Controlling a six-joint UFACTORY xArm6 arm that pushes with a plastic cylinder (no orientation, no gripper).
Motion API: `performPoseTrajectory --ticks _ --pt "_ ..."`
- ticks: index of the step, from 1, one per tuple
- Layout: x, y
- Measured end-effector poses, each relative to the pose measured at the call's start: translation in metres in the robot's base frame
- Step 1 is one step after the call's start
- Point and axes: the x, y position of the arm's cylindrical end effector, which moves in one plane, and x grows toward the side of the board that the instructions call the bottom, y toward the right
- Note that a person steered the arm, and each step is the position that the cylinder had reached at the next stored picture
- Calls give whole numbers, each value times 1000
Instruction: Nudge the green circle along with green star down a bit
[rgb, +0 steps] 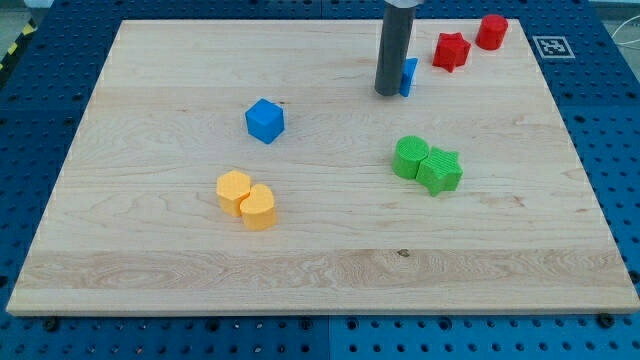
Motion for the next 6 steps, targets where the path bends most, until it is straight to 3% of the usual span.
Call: performPoseTrajectory --ticks 3,4,6 --pt "-1 6" --pt "20 6" --pt "115 -24"
